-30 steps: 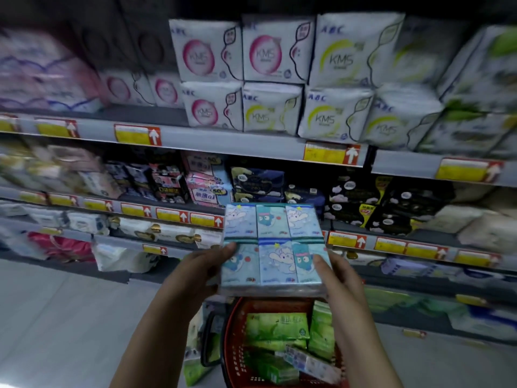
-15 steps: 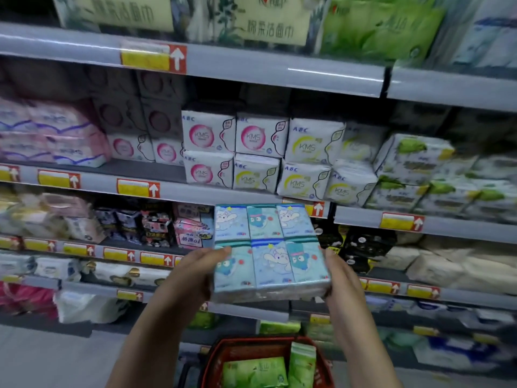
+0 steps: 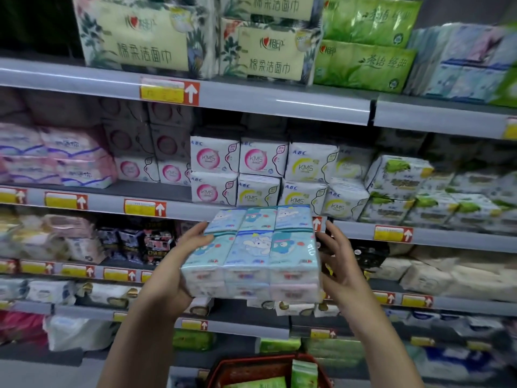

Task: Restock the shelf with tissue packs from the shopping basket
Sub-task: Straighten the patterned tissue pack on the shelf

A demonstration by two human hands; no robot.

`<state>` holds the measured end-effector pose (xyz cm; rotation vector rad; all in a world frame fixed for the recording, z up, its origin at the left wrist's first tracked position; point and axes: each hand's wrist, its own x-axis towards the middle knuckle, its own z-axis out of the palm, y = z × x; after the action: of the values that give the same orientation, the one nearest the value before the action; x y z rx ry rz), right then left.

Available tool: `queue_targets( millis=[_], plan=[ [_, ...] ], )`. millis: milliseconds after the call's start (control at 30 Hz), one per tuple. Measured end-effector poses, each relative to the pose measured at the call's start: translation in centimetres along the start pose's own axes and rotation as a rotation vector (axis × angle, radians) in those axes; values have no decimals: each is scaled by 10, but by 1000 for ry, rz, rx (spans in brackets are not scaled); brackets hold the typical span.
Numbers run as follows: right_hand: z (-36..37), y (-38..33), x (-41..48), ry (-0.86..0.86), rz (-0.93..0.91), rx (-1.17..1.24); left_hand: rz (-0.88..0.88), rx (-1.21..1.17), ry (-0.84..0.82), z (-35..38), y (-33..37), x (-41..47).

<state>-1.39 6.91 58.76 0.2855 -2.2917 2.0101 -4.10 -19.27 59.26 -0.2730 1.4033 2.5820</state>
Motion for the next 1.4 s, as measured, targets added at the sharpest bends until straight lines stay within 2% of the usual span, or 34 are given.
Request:
queue_targets(
  millis=[67,233,433,600,733,833,933,1167,1300,1400],
  plan=[
    [3,-7,1,-57,-64,-42,2,1,-43,-3,4,-2],
    [7,-12,-2,-118,-228,-318,-68,54,-110,-8,8,-7],
    [12,-11,-2,2,-291,-368,-40,91,-115,-4,8,-9],
    [16,-16,-5,28,-262,-147,-6,266,-139,-3,16,-15],
    [18,-25,-6,82,-184,-61,36,207,-95,-5,18,-15],
    [17,-33,-5,173,-126,53,58,207,-176,3,19,-17],
    [11,-41,-5,172,-131,94,51,237,-256,12,16,-20],
    [-29,-43,-10,220,-48,259,183,487,-267,56,0,-23],
    [-67,-48,-15,248,23,357,267,476,-180,93,-14,-22],
    [-97,-51,-21,245,75,413,284,463,-179,123,-26,-19]
  ],
)
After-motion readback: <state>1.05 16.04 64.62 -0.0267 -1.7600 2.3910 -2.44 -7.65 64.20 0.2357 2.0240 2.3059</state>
